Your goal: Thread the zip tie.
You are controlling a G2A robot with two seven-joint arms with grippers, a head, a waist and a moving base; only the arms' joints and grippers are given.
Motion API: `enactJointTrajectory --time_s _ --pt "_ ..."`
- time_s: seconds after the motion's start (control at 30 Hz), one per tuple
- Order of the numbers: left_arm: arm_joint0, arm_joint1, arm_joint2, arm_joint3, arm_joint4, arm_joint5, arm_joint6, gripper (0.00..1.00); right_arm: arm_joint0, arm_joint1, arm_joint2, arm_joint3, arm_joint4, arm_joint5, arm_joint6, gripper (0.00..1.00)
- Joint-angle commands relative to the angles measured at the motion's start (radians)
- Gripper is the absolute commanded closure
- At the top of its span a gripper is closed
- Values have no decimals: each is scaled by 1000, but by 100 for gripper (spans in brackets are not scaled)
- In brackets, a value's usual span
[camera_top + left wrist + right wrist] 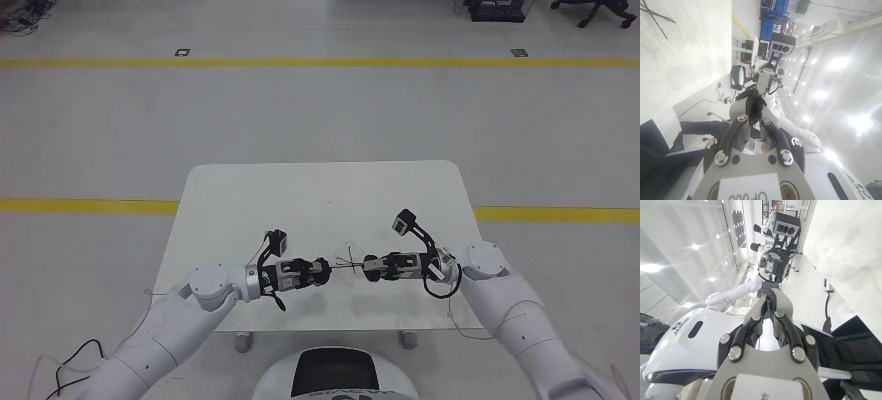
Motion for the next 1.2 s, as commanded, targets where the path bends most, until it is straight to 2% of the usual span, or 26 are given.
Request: enactJointTrajectory --time_s 0.0,0.17,0.27,0.3,0.37,0.63,0.8,1.0,1.17 --pt "1 0 -1 -1 1 -5 4 0 -1 0 2 2 8 0 0 100" --pt "7 -3 -3 -5 -5 -30 20 0 -6 -2 8 5 43 0 0 100" --pt "16 -6 -3 -10 5 -48 66 0 -9 -7 2 10 80 0 0 100" --pt "17 -6 -4 -10 12 -43 86 0 -12 -9 -3 10 106 0 0 100" --pt "16 -6 -5 -18 36 -44 111 0 -2 -8 -24 13 73 0 0 100" --pt "16 -6 -5 -18 36 -44 111 0 3 -6 -22 15 62 0 0 100" --pt "22 -15 9 -29 9 -57 132 0 -14 -6 -27 -9 63 11 -27 100" --pt "8 -33 41 -21 -4 -66 151 0 -2 -15 -51 12 104 0 0 100" --pt "5 -34 43 -18 8 -68 156 0 4 -16 -51 15 96 0 -5 100"
